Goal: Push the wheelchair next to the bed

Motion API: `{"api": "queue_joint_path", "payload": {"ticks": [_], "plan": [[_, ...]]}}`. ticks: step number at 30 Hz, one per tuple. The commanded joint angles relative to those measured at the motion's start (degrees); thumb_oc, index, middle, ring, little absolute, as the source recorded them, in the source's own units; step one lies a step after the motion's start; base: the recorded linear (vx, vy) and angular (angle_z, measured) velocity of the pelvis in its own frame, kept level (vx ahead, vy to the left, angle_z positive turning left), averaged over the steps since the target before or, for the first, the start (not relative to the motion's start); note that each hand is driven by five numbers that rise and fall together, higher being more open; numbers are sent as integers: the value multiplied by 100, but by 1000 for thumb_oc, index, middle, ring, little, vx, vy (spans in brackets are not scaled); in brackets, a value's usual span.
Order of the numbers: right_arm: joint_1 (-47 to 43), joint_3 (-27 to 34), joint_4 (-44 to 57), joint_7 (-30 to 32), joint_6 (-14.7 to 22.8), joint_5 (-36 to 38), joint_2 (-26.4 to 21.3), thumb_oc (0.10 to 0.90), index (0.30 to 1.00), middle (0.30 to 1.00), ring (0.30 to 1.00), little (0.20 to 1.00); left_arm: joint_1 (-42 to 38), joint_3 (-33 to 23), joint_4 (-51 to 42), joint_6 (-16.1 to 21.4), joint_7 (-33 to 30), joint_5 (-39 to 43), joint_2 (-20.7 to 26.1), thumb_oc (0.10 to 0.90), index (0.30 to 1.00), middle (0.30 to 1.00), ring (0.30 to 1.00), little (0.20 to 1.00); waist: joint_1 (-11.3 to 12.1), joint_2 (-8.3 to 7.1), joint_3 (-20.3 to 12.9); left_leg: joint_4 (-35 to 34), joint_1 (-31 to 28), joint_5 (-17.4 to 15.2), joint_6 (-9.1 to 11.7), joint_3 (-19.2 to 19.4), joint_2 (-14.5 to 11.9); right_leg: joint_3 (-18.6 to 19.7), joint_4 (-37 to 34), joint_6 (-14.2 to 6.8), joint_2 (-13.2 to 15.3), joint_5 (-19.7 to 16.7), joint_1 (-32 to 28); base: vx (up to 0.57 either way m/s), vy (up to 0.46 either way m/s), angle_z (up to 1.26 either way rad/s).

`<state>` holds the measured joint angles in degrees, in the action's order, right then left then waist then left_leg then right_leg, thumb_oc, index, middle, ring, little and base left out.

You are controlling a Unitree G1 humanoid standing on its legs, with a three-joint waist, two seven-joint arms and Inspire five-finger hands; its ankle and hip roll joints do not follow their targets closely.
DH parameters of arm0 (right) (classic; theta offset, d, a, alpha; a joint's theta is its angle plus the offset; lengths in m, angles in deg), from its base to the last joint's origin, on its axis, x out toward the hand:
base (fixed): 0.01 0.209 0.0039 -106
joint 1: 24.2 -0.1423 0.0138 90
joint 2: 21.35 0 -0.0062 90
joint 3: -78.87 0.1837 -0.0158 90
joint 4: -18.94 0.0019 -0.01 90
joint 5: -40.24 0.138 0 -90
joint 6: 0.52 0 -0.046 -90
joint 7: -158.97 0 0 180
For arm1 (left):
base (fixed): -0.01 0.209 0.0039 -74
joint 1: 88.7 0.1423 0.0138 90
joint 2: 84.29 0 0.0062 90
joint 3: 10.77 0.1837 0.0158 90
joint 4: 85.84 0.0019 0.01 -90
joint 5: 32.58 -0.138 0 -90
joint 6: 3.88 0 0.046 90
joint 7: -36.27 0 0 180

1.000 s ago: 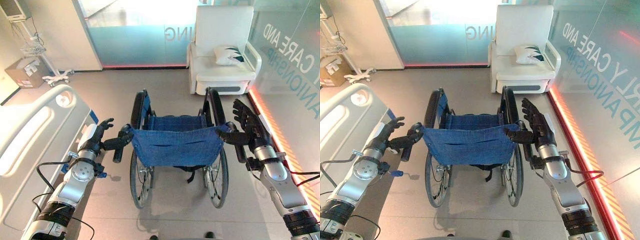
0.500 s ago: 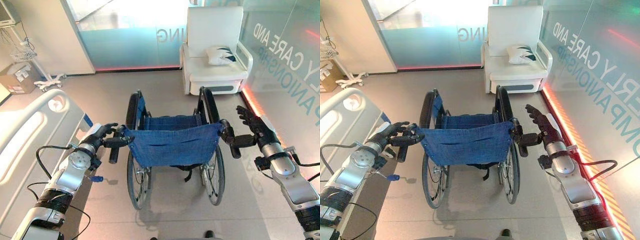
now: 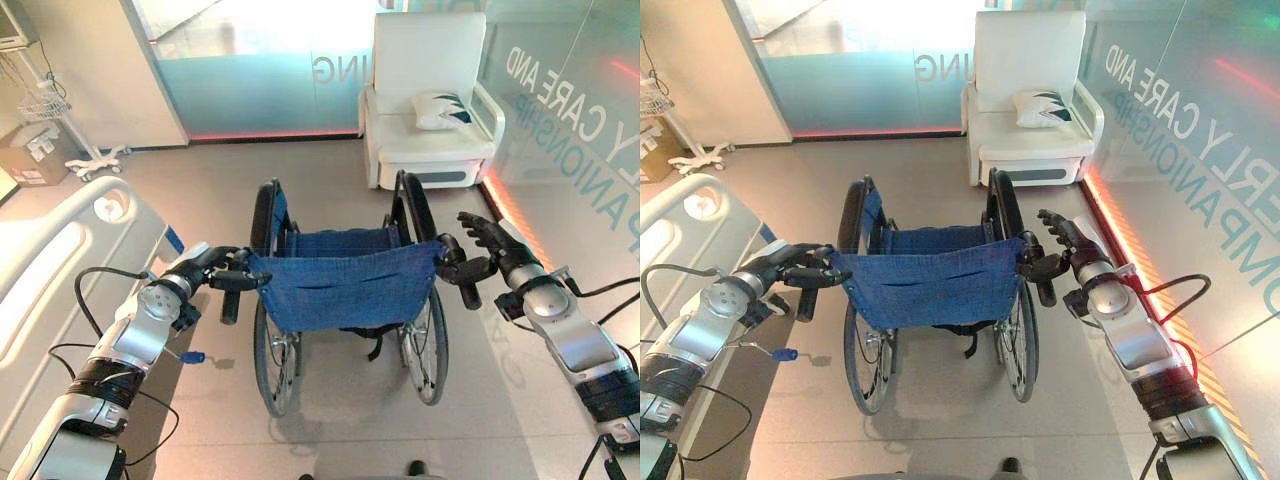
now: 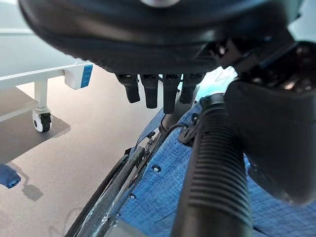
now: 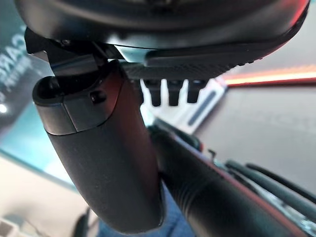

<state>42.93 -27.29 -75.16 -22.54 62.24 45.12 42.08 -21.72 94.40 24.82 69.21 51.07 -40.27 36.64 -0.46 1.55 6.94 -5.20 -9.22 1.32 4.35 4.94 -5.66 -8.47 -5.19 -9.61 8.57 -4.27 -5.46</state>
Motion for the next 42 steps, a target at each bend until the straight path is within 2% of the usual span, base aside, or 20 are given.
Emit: {"api": "queue_joint_path", "payload": {"ticks": [1,3,4,8,12,16,21,24,25,27,31,34,40,41,42], "plan": [[-538,-13,-372,-210,-447,-709,-304,800,900,900,900,900,-223,289,421,-277,55,-771,686,800,900,900,900,900,71,-210,64,20,178,-55,-521,168,782,-140,19,382,-508,19,-161,0,-1,3],[-635,-139,-552,-273,-697,-722,-263,800,900,900,900,900,-310,322,305,-351,166,-798,747,800,900,900,900,900,103,-225,64,20,180,-53,-521,149,785,-166,19,385,-499,20,-169,0,0,0],[-731,-228,-762,-412,-961,-776,-230,800,900,900,900,900,-371,366,244,-377,249,-855,765,800,900,900,900,900,135,-235,60,20,185,-50,-519,133,789,-180,19,386,-494,22,-176,0,0,0],[-913,-438,-1237,-658,-1627,-831,-210,800,900,900,900,900,-476,438,25,-463,458,-931,839,800,900,900,900,900,209,-253,65,20,192,-51,-521,96,792,-213,19,394,-481,20,-187,0,0,0],[-1070,-624,-1643,-787,-2017,-809,-137,800,900,900,900,900,-573,523,-113,-549,584,-1017,873,800,900,900,900,900,258,-263,77,20,197,-56,-530,66,807,-217,19,405,-477,17,-186,0,0,0],[-1213,-689,-1913,-707,-2129,-733,-50,800,900,900,900,900,-655,570,-251,-650,855,-1176,885,800,900,900,900,900,299,-259,94,20,201,-57,-533,40,813,-213,19,415,-480,15,-187,-4,-3,5],[-1422,-807,-2048,-363,-2125,-537,100,800,900,900,900,900,-730,734,-362,-1014,1433,-1811,937,800,900,900,900,900,349,-237,117,20,216,-54,-533,0,822,-207,19,421,-478,14,-182,-2,0,2],[-1492,-841,-2036,-420,-2150,-673,125,800,900,900,900,900,-734,781,-314,-1237,1752,-2192,998,800,900,900,900,900,363,-223,122,20,219,-52,-534,-13,829,-206,19,423,-479,17,-180,0,0,0],[-1552,-879,-2027,-471,-2160,-832,147,800,900,900,900,900,-768,844,-258,-1397,2104,-2472,1022,800,900,900,900,900,365,-211,127,20,220,-54,-536,-15,831,-205,19,422,-478,19,-177,0,0,0],[-1667,-924,-2008,-533,-2220,-1029,189,800,900,900,900,900,-838,923,-199,-1564,2419,-2839,1022,800,900,900,900,900,364,-202,126,20,218,-57,-537,-17,834,-203,19,424,-482,24,-177,0,0,0],[-1804,-979,-1919,-659,-2320,-1155,255,800,900,900,900,900,-941,1036,-31,-1824,2553,-3142,980,800,900,900,900,900,351,-209,112,20,217,-61,-539,-13,838,-187,19,424,-492,39,-176,0,0,0],[-1809,-1005,-1827,-873,-2396,-1287,398,800,900,900,900,900,-969,1132,198,-1910,2720,-3312,781,800,900,900,900,900,336,-220,100,20,216,-70,-546,1,839,-187,19,427,-494,48,-169,0,0,0],[-1659,-1042,-1714,-1074,-2445,-1423,675,800,900,900,900,900,-825,1476,300,-2078,3537,-3974,266,800,900,900,900,900,296,-231,117,20,226,-59,-563,1,844,-161,19,432,-509,44,-148,0,0,0],[-1705,-1122,-1733,-1104,-2457,-1448,785,800,900,900,900,900,-778,1630,397,-2296,3396,-4168,47,800,900,900,900,900,275,-244,115,20,221,-64,-563,5,844,-142,19,436,-521,49,-145,0,0,0],[-1717,-1138,-1739,-1101,-2457,-1444,808,800,900,900,900,900,-773,1643,434,-2349,3277,-4164,-1,800,900,900,900,900,272,-245,113,20,220,-65,-562,7,843,-138,19,437,-524,50,-145,0,0,0]]}}
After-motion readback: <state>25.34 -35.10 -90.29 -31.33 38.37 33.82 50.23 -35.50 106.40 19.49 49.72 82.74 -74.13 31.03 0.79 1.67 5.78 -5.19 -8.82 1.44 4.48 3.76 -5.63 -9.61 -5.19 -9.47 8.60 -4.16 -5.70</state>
